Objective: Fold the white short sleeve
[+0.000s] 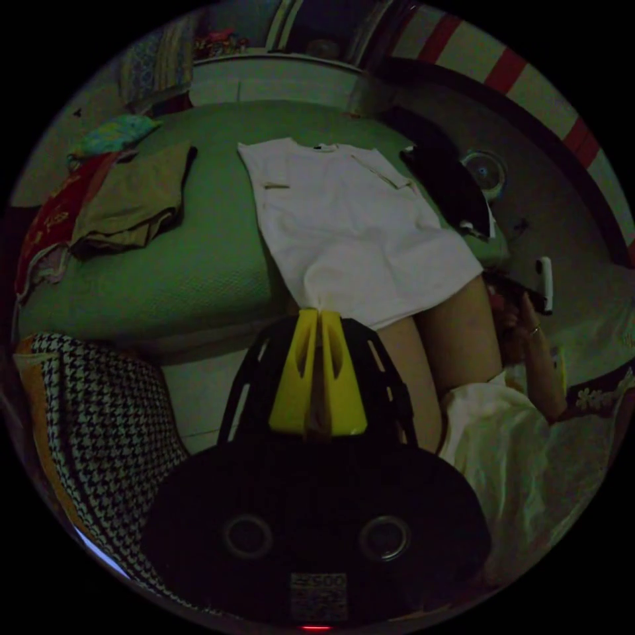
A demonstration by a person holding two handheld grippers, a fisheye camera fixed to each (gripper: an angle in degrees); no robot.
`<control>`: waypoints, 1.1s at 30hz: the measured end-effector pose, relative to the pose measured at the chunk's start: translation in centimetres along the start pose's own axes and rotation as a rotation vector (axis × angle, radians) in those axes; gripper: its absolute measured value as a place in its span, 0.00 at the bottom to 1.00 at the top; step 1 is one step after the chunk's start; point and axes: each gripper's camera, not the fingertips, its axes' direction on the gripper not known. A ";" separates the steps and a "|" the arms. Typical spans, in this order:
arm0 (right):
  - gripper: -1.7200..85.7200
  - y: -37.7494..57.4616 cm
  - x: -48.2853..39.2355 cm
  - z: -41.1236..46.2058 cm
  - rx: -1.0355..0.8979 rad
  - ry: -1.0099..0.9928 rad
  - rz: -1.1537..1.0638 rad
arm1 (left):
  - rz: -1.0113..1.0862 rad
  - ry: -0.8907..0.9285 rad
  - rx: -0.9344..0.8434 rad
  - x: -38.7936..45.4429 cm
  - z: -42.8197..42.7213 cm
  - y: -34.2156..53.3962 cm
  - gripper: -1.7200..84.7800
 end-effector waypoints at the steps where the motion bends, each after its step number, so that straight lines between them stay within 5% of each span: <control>1: 0.00 -0.2 -0.4 -0.6 0.013 0.000 0.000 | -0.006 -0.006 0.003 0.0 -0.3 -0.1 0.03; 19: 0.00 -5.7 -12.1 -7.6 0.027 0.094 -0.251 | 0.106 -0.101 0.171 1.2 -7.3 -6.0 0.02; 33: 0.00 -16.1 -16.4 -8.4 -0.007 0.156 -0.326 | 0.105 -0.076 0.141 -3.5 -5.4 -15.5 0.03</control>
